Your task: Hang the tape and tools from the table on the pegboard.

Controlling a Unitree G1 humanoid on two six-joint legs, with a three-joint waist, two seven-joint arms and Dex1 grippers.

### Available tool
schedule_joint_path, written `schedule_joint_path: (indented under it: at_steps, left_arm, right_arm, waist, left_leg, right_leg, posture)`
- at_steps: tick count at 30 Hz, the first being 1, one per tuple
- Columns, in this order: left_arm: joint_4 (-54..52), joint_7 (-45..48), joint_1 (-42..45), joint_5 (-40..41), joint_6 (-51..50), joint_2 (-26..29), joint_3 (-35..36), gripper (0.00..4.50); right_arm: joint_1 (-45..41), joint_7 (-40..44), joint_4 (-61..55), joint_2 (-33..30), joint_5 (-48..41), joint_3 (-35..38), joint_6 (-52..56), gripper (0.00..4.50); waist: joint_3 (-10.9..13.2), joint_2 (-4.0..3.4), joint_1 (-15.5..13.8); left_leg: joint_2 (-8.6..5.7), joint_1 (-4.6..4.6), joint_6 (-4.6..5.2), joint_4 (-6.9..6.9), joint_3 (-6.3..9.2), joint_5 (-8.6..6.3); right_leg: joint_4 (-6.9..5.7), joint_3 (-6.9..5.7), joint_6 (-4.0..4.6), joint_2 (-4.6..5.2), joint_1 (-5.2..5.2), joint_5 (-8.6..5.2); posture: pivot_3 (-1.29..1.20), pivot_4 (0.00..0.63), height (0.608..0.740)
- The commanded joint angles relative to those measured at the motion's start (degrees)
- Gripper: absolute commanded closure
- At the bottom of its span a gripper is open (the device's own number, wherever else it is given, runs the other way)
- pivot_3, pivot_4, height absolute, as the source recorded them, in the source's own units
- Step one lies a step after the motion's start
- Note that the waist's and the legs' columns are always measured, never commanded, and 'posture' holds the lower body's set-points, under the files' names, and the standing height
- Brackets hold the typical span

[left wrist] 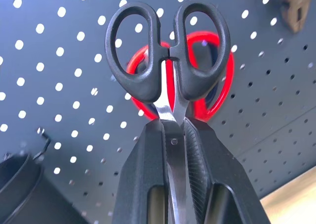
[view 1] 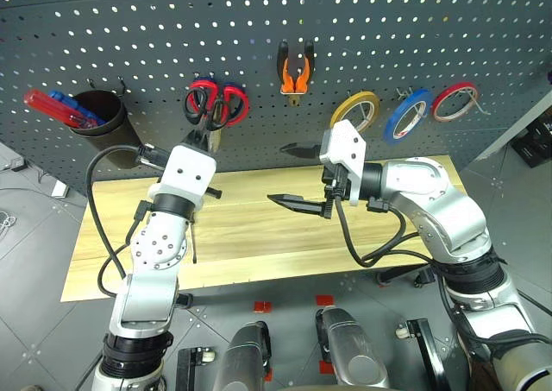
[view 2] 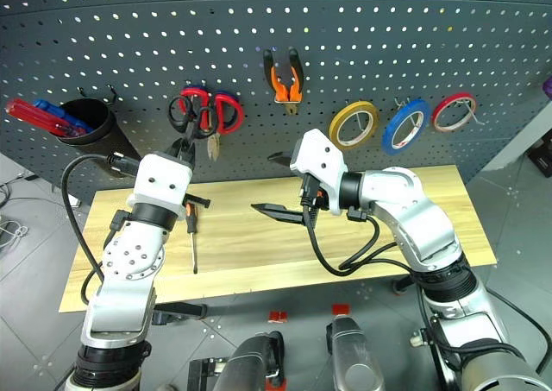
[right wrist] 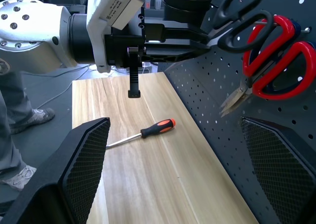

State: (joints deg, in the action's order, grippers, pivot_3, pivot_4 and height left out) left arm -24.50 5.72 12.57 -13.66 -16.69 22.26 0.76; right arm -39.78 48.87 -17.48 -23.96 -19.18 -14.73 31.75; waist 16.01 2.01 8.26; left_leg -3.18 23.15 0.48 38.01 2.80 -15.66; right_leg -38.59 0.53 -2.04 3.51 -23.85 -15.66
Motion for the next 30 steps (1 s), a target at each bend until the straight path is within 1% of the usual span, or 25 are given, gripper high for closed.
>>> schedule_joint_path:
  at_steps: [1,6,11,17,19,20,24,26,28,30]
  left_arm:
    - [-0.21,0.13,0.96,-1.1,1.9,0.27,0.17,4.27]
    - [0.44,0.11,0.53,-1.54,1.39,-0.07,-0.14,4.27]
    - [3.54,0.13,2.37,-1.5,0.1,-1.04,-1.08,4.27]
    - [5.08,0.16,3.17,-0.98,-0.57,-2.56,-0.62,4.27]
    - [4.71,1.0,3.13,0.12,-0.72,-3.11,-0.47,3.55]
    - [4.47,1.05,2.99,0.31,-0.86,-3.37,-0.41,3.34]
    - [3.24,1.04,1.6,0.76,-2.31,-4.67,0.24,2.1]
    - [1.65,2.49,-1.23,4.51,-4.87,-6.68,1.63,1.45]
    - [0.77,4.44,-4.11,7.97,-8.11,-7.65,3.28,0.86]
    - [1.57,5.86,-5.45,10.88,-12.43,-7.54,5.96,0.86]
  right_arm:
    - [-1.25,0.13,-1.11,0.51,-0.23,0.53,-1.36,0.0]
    - [-1.7,-0.13,-0.49,1.36,-0.11,0.59,-1.7,0.0]
    - [-3.18,-2.41,1.13,4.19,-0.06,1.63,-2.69,0.0]
    - [-3.29,-3.18,1.11,5.0,-0.21,1.51,-2.74,0.0]
    - [-3.15,-3.41,0.75,5.21,-0.41,1.46,-2.52,0.0]
    - [-3.07,-3.57,0.57,5.34,-0.5,1.45,-2.35,0.0]
    - [-2.55,-4.13,-0.17,5.69,-0.62,1.01,-1.59,0.0]
    - [-1.38,-5.25,-1.19,5.44,0.55,-0.82,0.09,0.0]
    - [-0.74,-8.38,-1.91,5.63,2.77,-3.0,3.89,0.0]
    - [-0.93,-12.6,-2.42,7.45,4.39,-3.89,7.5,0.0]
  waist:
    - [0.0,0.0,0.03]
    - [0.0,0.0,0.04]
    - [0.0,0.0,0.07]
    - [0.0,0.0,0.06]
    - [0.0,0.0,0.07]
    - [0.0,0.0,0.07]
    - [0.0,0.0,0.15]
    - [0.0,0.0,0.27]
    - [0.0,0.0,0.43]
    - [0.03,-0.02,0.62]
  left_leg:
    - [0.0,0.0,0.0,0.0,0.0,0.0]
    - [0.0,0.0,0.0,0.0,-0.01,0.0]
    - [0.0,0.0,-0.01,0.05,-0.01,0.0]
    - [-0.01,0.06,-0.01,0.07,-0.01,0.01]
    - [-0.01,0.11,-0.02,0.08,-0.02,0.01]
    - [-0.01,0.12,-0.02,0.08,-0.02,0.01]
    - [-0.01,0.14,-0.02,0.1,-0.03,0.01]
    - [0.0,0.14,-0.02,0.1,-0.03,0.01]
    - [0.0,0.13,-0.01,0.09,-0.03,0.01]
    - [0.01,0.14,-0.02,0.09,-0.04,0.01]
  right_leg:
    - [-0.01,0.0,0.0,0.0,0.0,0.0]
    - [0.0,0.01,0.0,0.0,-0.02,0.0]
    - [-0.1,0.02,0.0,0.0,-0.05,0.0]
    - [-0.16,0.02,0.0,0.0,-0.12,0.0]
    - [-0.19,0.02,0.0,0.0,-0.19,0.0]
    - [-0.21,0.03,0.0,0.0,-0.21,0.0]
    - [-0.25,0.03,0.0,0.0,-0.22,0.0]
    - [-0.25,0.04,0.0,0.0,-0.22,0.0]
    - [-0.24,0.05,0.0,0.0,-0.23,0.0]
    - [-0.25,0.05,0.0,0.0,-0.26,0.0]
  posture:
    - [-0.31,0.278,0.74]
    - [-0.31,0.278,0.74]
    - [-0.3,0.279,0.74]
    - [-0.31,0.282,0.74]
    - [-0.31,0.283,0.74]
    - [-0.31,0.283,0.74]
    - [-0.31,0.284,0.74]
    - [-0.31,0.284,0.74]
    - [-0.3,0.289,0.74]
    - [-0.3,0.299,0.74]
